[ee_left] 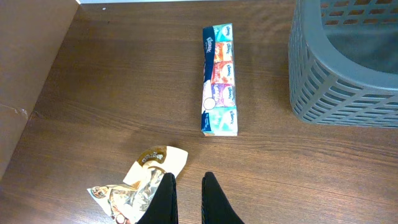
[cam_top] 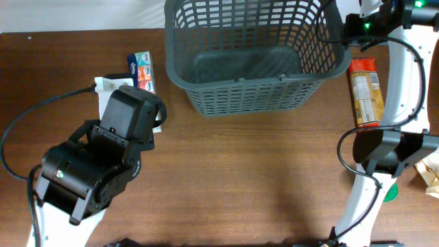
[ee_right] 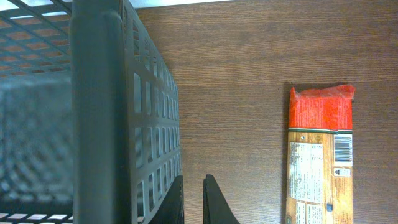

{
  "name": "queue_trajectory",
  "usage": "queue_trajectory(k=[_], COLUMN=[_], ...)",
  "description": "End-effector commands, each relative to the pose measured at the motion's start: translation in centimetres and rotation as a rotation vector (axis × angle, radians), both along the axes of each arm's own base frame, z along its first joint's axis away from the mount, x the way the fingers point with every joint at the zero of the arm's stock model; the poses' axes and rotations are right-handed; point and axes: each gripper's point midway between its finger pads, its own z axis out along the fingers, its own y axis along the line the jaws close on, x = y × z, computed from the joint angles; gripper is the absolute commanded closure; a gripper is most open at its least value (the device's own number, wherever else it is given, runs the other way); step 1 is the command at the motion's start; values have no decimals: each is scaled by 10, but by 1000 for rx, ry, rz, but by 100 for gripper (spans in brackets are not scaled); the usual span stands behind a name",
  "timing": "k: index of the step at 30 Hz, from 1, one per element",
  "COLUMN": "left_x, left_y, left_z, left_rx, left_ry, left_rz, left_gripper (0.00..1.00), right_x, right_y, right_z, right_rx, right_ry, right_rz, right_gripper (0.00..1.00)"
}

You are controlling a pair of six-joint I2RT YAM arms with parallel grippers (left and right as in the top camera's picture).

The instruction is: Pack container

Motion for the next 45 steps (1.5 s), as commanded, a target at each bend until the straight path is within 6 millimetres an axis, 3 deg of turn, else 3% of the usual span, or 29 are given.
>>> queue_trajectory(k=[1, 8, 19, 31, 40, 45], left_x=[-1, -1, -1, -1, -2, -2], left_y=[0, 0, 0, 0, 0, 1], left_z=[4, 4, 4, 4, 3, 3], left_rx=[-8, -8, -8, -9, -5, -2], left_ry=[-9, -8, -9, -9, -2, -1], left_rz=[-10, -10, -10, -10, -10, -9], left_gripper=[98, 98, 98, 98, 98, 98], right_x=[2, 3, 0, 1, 3, 1], right_y=[16, 33, 35, 57, 41, 49], right_z=[-10, -10, -12, -11, -12, -12], right_rx=[21, 15, 16, 13, -40, -10], right_ry=[23, 23, 37, 30, 32, 36], right_rz=[35, 68, 71, 113, 63, 83], right_gripper=[96, 96, 96, 96, 96, 96])
